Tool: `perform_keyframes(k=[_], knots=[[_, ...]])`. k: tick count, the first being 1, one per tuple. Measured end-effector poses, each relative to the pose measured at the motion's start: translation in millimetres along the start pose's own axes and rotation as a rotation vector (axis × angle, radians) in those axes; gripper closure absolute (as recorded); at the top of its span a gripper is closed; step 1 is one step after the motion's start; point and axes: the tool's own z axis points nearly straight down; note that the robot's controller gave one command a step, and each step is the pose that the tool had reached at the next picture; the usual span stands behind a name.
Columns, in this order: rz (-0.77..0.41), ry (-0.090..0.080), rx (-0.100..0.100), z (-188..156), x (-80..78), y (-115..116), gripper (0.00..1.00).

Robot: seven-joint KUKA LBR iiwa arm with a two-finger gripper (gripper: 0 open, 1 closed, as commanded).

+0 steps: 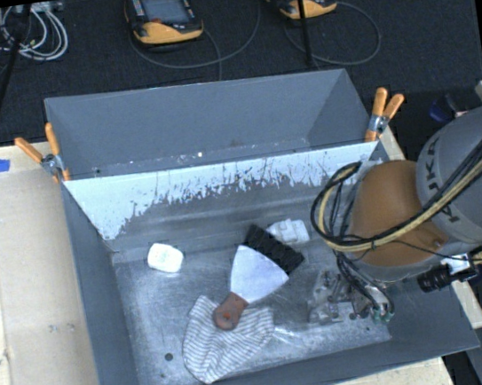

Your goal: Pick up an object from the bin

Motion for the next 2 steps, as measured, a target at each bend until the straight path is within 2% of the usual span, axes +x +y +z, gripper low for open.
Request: perform_keyframes(k=[1, 2], knots=[[-0.231, -0.007, 0.001, -83, -35.7, -30, 0.00], [-0.320, -0.012, 0.002, -119, -50.7, -43, 0.00]])
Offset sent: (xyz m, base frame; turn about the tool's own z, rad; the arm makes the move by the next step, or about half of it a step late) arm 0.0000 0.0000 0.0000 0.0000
